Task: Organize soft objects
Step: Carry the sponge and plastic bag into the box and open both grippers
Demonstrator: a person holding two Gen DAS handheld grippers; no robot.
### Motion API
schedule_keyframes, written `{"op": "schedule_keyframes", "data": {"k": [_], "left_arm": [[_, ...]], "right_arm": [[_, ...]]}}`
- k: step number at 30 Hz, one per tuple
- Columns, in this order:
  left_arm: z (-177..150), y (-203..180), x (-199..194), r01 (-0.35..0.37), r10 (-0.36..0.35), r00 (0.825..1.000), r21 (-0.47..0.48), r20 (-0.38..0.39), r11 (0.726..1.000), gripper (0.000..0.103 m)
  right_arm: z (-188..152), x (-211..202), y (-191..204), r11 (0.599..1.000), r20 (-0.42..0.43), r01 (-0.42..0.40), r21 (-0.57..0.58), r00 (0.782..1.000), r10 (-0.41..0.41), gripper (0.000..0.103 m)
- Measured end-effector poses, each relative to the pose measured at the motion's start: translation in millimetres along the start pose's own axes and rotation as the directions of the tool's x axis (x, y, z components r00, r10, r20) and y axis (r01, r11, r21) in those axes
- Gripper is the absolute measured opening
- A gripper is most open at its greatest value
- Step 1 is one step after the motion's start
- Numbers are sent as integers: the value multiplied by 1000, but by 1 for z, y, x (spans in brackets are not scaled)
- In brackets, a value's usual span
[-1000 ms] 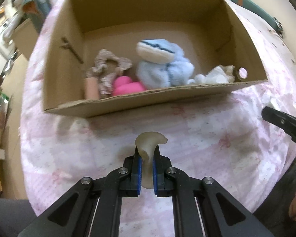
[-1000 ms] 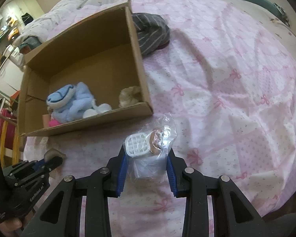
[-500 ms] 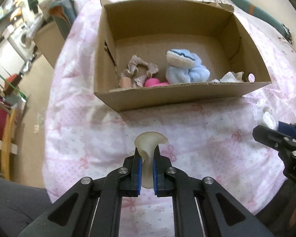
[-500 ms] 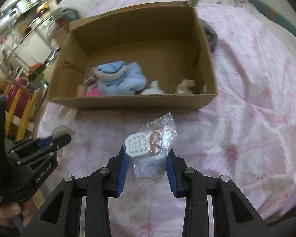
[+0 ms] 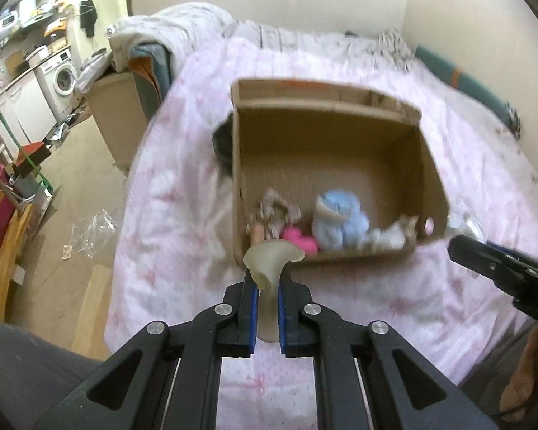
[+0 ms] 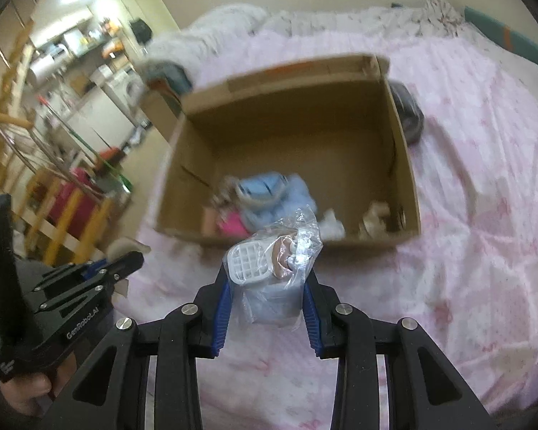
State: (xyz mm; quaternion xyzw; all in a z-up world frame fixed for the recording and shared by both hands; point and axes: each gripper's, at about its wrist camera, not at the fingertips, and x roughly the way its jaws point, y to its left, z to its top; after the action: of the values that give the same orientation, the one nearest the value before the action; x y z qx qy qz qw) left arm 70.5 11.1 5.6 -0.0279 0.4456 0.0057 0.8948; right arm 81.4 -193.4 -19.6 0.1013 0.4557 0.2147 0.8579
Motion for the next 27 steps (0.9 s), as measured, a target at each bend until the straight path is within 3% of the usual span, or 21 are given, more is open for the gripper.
{"op": "schedule_keyframes", "data": {"k": [6, 13, 17, 21, 24, 27], "left_arm": [[43, 9, -7, 9, -8, 998, -19, 60, 1000, 8], [76, -2, 7, -16, 11, 995, 48, 103, 999, 9], [80, -13, 27, -1, -10, 994, 96, 108, 995, 9], [69, -13, 55, 32, -41, 996, 109, 84, 994, 9], [63, -12, 78, -13, 11, 1000, 96, 19, 995, 9], [66, -15, 81, -6, 4, 1000, 99, 26, 995, 9]], "right_arm": [[29, -17, -6, 992, 98, -101, 71, 991, 93, 38], [64, -2, -21, 995, 87, -75, 67, 994, 69, 38], [65, 14, -47, 965, 95, -185, 186, 981, 170, 38], [54, 35, -58, 972, 41, -124, 201, 992, 119, 38], [51, 43, -63, 978, 5, -82, 191, 997, 83, 38], [48, 46, -71, 970, 5, -90, 226, 996, 91, 38]]}}
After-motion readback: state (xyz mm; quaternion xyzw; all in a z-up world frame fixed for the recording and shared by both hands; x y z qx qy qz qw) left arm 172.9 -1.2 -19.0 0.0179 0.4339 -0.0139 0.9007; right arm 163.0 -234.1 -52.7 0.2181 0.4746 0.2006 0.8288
